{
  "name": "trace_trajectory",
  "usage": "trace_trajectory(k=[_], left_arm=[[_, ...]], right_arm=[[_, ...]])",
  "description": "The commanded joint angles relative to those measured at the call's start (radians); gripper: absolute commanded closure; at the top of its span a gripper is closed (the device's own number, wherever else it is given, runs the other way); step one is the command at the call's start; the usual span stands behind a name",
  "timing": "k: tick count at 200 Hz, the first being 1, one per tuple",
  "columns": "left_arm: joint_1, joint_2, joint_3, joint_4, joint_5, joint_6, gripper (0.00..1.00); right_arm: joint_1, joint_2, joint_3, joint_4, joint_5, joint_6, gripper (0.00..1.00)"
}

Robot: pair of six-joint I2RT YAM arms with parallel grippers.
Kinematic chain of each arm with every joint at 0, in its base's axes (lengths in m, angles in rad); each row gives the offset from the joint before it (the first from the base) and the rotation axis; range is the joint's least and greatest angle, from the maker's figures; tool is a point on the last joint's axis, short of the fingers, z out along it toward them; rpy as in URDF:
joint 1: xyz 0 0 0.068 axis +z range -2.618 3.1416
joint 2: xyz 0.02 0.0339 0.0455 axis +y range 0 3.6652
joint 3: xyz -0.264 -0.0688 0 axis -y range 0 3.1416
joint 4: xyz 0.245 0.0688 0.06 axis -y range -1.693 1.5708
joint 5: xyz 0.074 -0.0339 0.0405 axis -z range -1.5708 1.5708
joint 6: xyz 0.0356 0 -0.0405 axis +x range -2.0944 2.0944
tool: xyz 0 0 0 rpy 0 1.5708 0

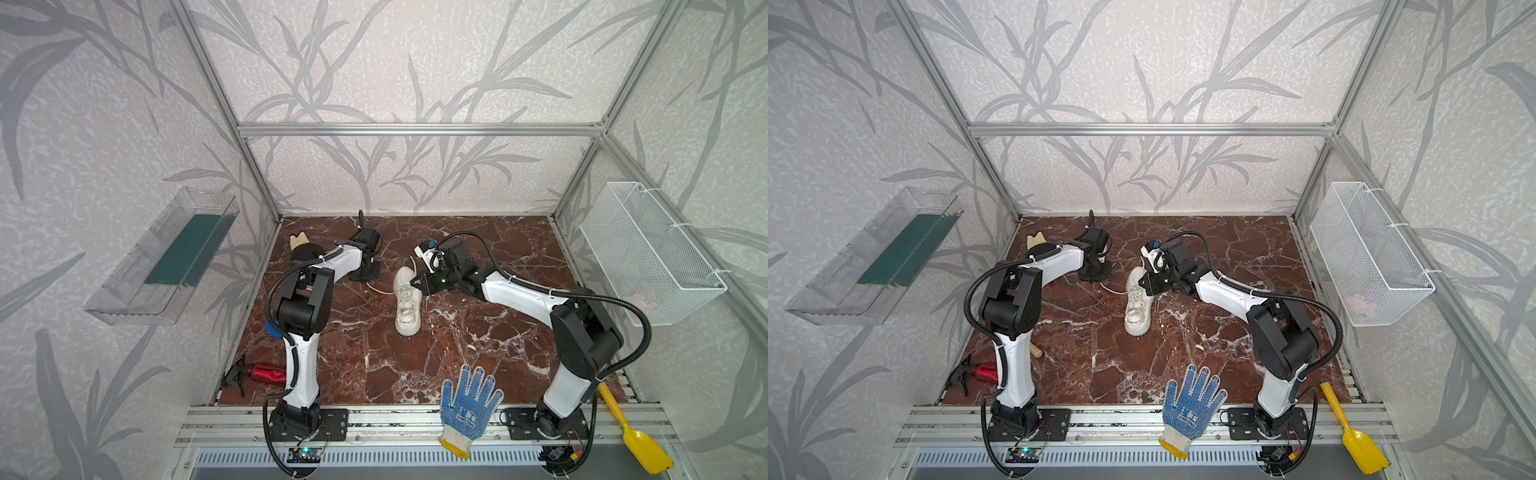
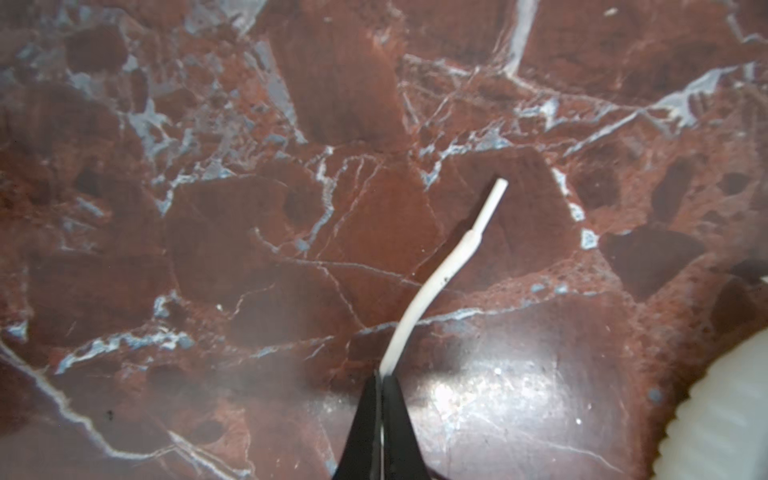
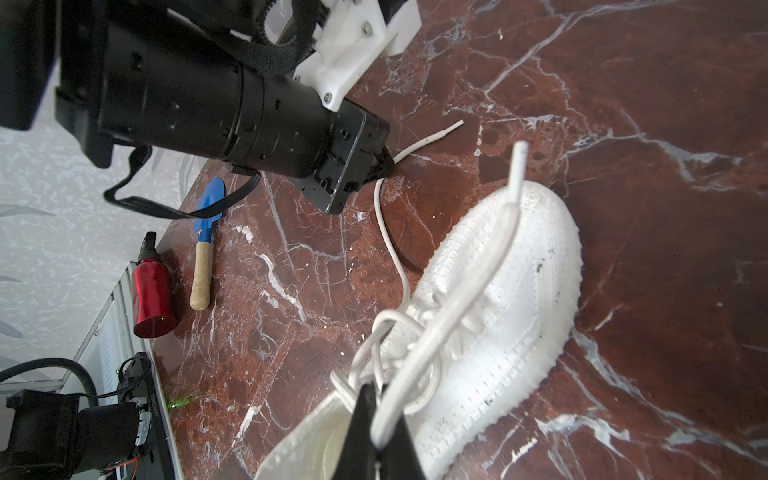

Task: Tie the shoes
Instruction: 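Pull the lace ends apart, left gripper away from sneaker, right gripper outward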

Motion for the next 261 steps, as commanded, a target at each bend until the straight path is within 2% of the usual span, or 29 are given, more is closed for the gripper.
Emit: trace_trajectory(k=[1, 44, 84, 136, 219, 261], left_arm=[[-0.003, -0.07, -0.02, 0.003, -0.014, 0.015, 1.0], [0.015, -0.191, 0.04, -0.123, -0.125, 0.084, 1.0], [0.044, -0.315, 0.015, -0.17, -0.12, 0.086, 1.0], [0.053, -0.404, 0.004, -0.225, -0.103, 0.074, 1.0], [0.1, -0.464, -0.059, -0.295, -0.125, 0.103, 1.0], [0.121, -0.497, -0.117, -0.309, -0.104, 0.104, 1.0]], right_arm=[[-0.01, -0.111, -0.036, 0.02, 0.015, 0.027, 1.0], [-0.026, -0.256, -0.125, -0.017, 0.058, 0.03, 1.0], [-0.079, -0.395, -0.215, -0.062, 0.091, 0.031, 1.0], [-0.196, -0.526, -0.325, -0.083, 0.101, 0.027, 1.0], [-0.292, -0.599, -0.369, -0.155, 0.125, 0.0, 1.0], [-0.338, -0.601, -0.407, -0.168, 0.147, 0.029, 1.0]])
